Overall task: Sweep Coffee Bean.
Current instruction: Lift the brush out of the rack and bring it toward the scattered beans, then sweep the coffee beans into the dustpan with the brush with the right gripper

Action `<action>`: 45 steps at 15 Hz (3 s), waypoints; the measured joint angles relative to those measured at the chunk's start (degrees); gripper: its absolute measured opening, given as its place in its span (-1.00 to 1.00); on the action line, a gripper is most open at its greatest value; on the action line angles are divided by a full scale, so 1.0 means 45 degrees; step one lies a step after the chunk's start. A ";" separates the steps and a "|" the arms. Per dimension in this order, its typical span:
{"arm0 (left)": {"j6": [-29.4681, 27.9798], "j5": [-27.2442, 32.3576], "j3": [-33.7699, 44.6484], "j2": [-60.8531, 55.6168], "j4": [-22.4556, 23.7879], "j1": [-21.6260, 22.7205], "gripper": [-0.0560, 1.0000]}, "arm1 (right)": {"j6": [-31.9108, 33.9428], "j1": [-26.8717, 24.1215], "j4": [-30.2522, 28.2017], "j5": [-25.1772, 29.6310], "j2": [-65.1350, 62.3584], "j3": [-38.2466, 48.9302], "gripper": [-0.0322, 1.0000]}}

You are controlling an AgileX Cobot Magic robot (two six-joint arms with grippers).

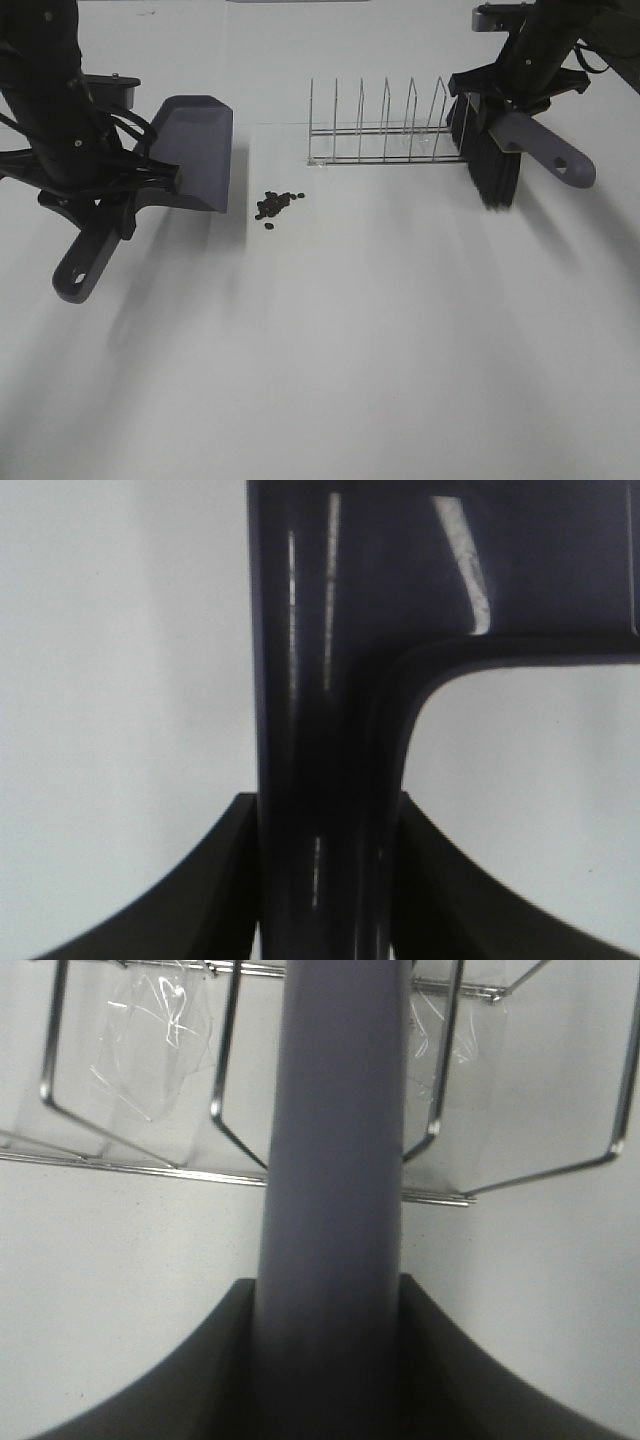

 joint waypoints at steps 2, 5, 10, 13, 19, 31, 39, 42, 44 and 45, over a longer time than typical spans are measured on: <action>0.0000 0.0000 0.0000 0.0000 0.0000 0.0000 -0.29 | 0.0000 0.0000 0.0000 0.0153 -0.0789 0.0000 -0.40; 0.0000 0.0000 0.0000 0.0000 -0.0013 0.0000 -0.29 | 0.0000 0.0000 0.0000 0.0942 -0.2330 0.0000 -0.40; 0.0000 0.0064 0.0000 0.0000 -0.0013 0.0000 -0.29 | 0.0204 0.0051 0.0497 0.2572 -0.4138 0.0560 -0.40; 0.0000 0.0064 0.0000 0.0025 -0.0013 0.0000 -0.29 | 0.0293 0.0458 0.0471 0.2597 -0.5258 0.2037 -0.40; -0.0484 -0.0064 0.0267 0.1592 -0.0013 -0.0675 -0.29 | 0.0993 0.1961 -0.0102 -0.0153 -0.5921 0.6417 -0.40; -0.0662 -0.0013 0.0229 0.2687 -0.0306 -0.0866 -0.29 | 0.2330 0.5348 -0.2024 -0.0624 -0.1948 0.4393 -0.40; -0.0637 0.0013 0.0229 0.2687 -0.0433 -0.0866 -0.29 | 0.2165 0.8136 -0.1120 0.2521 0.2126 -0.2839 -0.40; -0.0624 0.0038 0.0229 0.2687 -0.0433 -0.0866 -0.29 | 0.2190 0.8569 -0.0688 0.2636 0.2037 -0.3731 -0.40; -0.0624 0.0089 0.0229 0.2687 -0.0433 -0.0866 -0.29 | 0.2215 0.8569 -0.1108 0.2699 0.1706 -0.3731 -0.40; -0.0624 0.0102 0.0216 0.2687 -0.0433 -0.0866 -0.29 | 0.2215 0.8569 -0.1668 0.2699 0.1375 -0.3731 -0.40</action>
